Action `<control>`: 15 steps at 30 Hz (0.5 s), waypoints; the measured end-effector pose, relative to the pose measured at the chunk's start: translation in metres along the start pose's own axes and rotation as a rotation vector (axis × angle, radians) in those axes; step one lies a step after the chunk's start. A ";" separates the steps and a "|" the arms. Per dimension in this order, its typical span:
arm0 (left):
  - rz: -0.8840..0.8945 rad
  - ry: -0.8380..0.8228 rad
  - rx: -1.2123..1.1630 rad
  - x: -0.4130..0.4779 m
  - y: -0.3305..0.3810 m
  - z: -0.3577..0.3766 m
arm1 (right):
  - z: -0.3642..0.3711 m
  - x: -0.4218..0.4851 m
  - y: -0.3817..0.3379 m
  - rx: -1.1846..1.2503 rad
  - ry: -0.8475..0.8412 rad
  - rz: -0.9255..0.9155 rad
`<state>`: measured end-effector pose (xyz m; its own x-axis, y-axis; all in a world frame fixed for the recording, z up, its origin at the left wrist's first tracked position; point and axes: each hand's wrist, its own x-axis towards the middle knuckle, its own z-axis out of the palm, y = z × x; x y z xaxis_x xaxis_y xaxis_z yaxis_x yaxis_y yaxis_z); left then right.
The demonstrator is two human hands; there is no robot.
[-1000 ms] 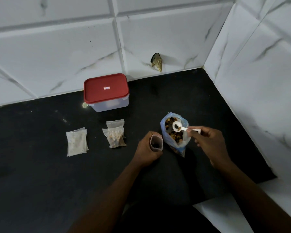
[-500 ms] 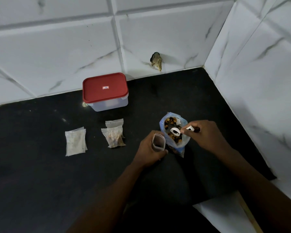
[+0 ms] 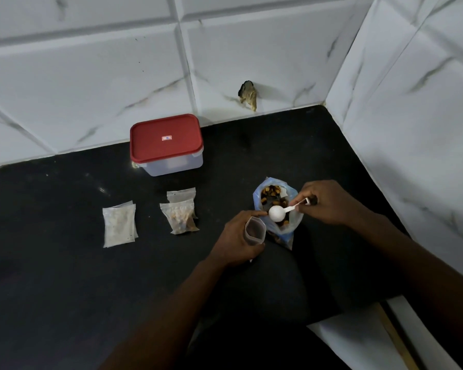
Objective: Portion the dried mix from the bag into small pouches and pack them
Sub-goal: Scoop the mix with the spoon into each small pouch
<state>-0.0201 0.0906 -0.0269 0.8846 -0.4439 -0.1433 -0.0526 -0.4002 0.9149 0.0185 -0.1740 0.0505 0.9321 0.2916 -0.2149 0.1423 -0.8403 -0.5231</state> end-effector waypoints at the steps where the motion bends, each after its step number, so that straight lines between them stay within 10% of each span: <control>1: -0.004 0.001 0.005 0.000 0.000 0.000 | 0.000 0.002 0.000 -0.013 -0.007 -0.015; 15: 0.006 0.010 0.016 0.002 -0.003 -0.002 | 0.010 0.040 -0.019 -0.246 -0.096 -0.050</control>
<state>-0.0168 0.0925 -0.0291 0.8887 -0.4385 -0.1340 -0.0654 -0.4104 0.9096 0.0499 -0.1418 0.0438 0.8876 0.3678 -0.2771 0.2753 -0.9062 -0.3210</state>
